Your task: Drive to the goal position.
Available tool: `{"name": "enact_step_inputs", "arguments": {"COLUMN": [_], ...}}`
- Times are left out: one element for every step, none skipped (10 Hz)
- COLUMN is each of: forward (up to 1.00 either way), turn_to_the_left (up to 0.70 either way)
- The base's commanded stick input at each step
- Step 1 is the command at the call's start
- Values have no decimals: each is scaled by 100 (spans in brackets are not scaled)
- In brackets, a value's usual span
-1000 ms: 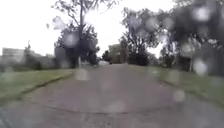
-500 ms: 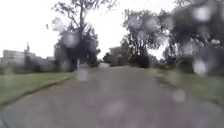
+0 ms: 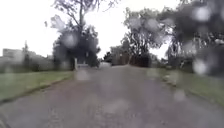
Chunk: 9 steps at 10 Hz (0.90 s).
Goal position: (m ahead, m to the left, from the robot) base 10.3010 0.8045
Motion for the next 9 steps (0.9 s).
{"name": "enact_step_inputs", "arguments": {"forward": [100, 100, 100, 100, 100, 100, 100, 100, 100], "turn_to_the_left": [0, 0, -32, -36, -40, -40, -40, -40, -40]}}
